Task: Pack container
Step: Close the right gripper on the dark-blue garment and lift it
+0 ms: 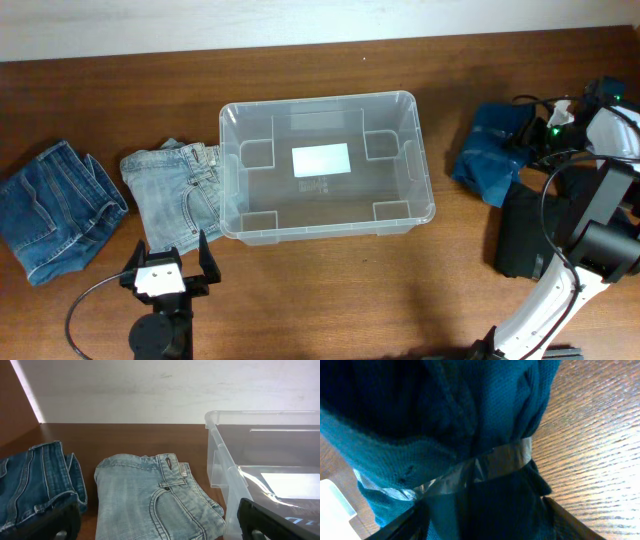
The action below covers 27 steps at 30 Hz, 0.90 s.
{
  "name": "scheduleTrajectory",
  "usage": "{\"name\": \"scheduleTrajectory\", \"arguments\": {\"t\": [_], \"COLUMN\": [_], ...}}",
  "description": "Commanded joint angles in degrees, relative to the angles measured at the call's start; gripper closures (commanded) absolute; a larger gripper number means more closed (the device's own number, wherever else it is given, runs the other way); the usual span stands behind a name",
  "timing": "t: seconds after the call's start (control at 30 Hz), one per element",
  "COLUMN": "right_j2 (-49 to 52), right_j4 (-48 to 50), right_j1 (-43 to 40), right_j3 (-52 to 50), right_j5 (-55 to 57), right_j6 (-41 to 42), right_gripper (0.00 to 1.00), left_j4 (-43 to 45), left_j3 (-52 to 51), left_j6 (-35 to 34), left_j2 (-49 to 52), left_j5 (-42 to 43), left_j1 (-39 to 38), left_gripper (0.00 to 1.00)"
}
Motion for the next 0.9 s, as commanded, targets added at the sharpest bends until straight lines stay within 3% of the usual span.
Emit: {"name": "scheduleTrajectory", "arguments": {"t": [0.0, 0.57, 0.87], "right_j2": [2.6, 2.73, 2.73], "right_j4": [-0.48, 3.63, 4.04], "right_j1": [0.7, 0.74, 0.74], "right_j3": [-0.33, -4.83, -5.51], "right_j5": [1.31, 2.75, 0.61], "right_j6": [-0.46, 0.9, 1.53], "right_gripper": [0.37, 0.38, 0.71], "left_j4": [0.17, 0.17, 0.17], "left_j3": [-0.66, -0.66, -0.66], "left_j6": [0.87, 0.85, 0.85], "left_j2": [-0.5, -0.5, -0.5], "left_j5": [0.2, 0.2, 0.2], "left_j1": [0.31, 0.31, 0.31], "left_gripper": [0.01, 0.01, 0.01]}}
